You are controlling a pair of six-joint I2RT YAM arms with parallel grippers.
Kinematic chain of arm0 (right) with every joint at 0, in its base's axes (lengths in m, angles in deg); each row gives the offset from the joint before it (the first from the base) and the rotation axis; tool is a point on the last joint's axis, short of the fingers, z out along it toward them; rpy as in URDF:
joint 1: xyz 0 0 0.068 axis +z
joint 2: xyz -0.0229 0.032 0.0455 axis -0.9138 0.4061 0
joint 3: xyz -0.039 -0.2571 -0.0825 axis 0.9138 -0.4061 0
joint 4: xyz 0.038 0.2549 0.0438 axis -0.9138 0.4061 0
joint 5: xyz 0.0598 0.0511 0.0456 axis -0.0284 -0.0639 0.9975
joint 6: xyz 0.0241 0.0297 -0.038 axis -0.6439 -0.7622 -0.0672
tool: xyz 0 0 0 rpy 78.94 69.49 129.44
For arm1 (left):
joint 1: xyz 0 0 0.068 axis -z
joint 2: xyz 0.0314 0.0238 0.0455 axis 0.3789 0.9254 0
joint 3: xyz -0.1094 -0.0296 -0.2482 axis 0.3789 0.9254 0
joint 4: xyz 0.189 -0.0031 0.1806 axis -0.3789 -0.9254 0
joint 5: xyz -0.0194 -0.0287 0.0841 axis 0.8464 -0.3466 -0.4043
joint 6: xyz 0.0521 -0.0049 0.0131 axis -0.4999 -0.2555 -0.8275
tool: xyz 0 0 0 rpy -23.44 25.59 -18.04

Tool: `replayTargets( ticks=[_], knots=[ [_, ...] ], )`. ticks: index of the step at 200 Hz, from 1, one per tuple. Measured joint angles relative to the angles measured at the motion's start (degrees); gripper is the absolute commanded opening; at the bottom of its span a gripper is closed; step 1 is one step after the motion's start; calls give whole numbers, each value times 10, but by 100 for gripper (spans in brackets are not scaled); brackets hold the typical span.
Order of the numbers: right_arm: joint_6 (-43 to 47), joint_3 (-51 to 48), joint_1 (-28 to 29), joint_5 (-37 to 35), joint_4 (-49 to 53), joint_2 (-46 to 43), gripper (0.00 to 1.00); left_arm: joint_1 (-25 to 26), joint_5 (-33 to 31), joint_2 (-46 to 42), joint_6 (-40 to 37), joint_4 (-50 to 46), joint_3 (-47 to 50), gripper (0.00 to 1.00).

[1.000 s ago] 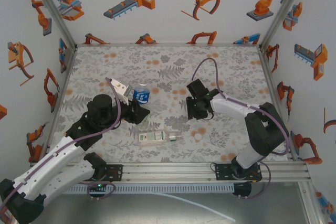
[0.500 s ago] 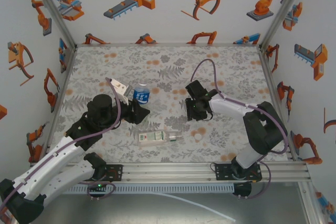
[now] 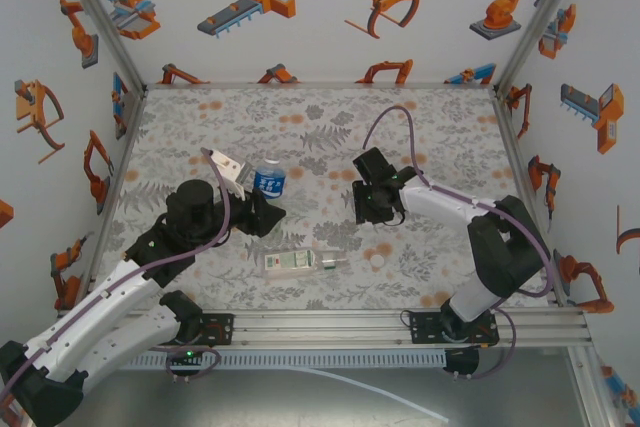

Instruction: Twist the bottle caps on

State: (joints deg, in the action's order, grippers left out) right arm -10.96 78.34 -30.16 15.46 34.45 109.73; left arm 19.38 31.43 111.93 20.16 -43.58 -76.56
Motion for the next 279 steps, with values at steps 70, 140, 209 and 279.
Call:
replayTargets(
  ticks=[70, 140, 209, 279],
  knots=[
    [0, 0, 0, 0, -2, 7, 44, 0, 0, 0, 2, 0, 0, 0],
    [0, -3, 0, 0, -7, 13, 44, 0, 0, 0, 4, 0, 0, 0],
    [0, -9, 0, 0, -7, 17, 44, 0, -2, 0, 4, 0, 0, 0],
    [-3, -29, 1, 0, -33, 26, 40, 3, -2, 3, 6, 0, 0, 0]
  ],
)
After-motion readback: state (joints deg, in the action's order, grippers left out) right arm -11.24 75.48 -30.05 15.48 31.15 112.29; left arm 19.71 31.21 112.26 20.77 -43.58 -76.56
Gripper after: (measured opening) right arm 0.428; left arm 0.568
